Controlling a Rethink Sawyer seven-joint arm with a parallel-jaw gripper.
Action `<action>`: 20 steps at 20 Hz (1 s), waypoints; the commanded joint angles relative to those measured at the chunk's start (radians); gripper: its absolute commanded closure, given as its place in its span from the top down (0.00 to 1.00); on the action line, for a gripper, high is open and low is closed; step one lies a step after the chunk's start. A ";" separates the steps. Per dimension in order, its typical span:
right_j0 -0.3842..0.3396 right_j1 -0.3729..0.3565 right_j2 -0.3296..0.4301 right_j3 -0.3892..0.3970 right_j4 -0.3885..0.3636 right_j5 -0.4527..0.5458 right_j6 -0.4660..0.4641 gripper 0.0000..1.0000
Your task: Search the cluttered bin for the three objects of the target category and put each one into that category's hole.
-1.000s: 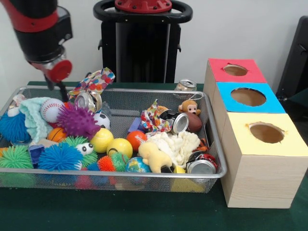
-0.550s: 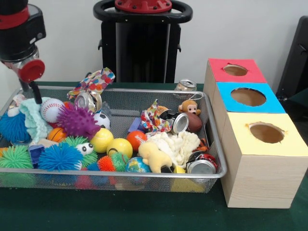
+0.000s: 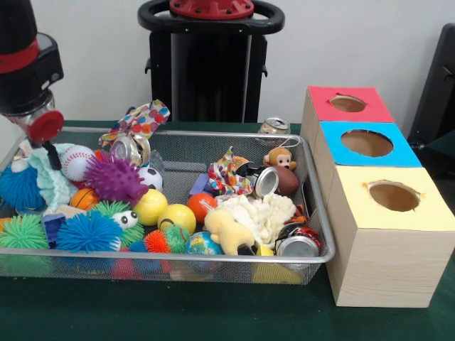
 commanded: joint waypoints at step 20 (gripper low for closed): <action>-0.017 0.198 0.127 0.032 -0.154 -0.286 -0.064 1.00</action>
